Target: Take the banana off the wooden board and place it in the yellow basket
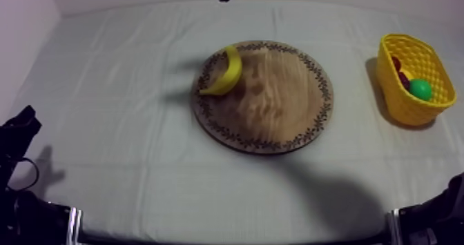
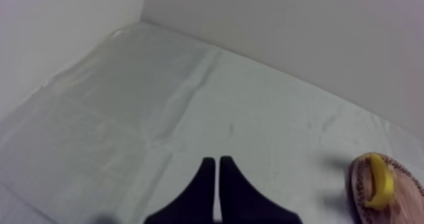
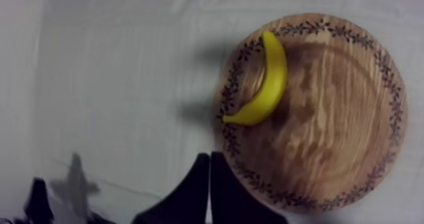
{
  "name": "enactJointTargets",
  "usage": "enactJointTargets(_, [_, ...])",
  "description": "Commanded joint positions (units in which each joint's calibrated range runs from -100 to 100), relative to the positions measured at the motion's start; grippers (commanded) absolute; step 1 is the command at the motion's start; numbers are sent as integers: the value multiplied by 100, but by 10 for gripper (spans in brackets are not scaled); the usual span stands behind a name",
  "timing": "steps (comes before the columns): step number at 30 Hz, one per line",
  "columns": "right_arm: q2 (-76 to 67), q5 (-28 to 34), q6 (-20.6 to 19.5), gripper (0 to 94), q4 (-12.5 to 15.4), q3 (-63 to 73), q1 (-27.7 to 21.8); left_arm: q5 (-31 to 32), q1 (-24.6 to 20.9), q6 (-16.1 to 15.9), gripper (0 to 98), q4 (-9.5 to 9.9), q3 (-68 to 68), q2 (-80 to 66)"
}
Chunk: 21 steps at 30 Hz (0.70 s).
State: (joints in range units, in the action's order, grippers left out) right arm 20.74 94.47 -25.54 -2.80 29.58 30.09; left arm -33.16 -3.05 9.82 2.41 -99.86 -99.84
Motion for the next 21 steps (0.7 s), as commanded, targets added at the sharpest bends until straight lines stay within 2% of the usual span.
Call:
enactJointTargets(1, [17,54,-395,31,28,66,-42,1,-2,2,1,1,-3,2])
enactJointTargets(6, [36,141,-597,143,60,134,-115,1,-2,2,1,1,-3,2])
enactJointTargets(11, [34,197,-608,247,150,84,-161,1,-2,-2,1,1,-3,2])
enactJointTargets(17, [18,173,-397,548,402,-127,-249,1,-2,-2,1,1,-3,2])
enactJointTargets(21, [3,161,-386,662,455,-246,-298,1,-2,-2,1,1,-3,2])
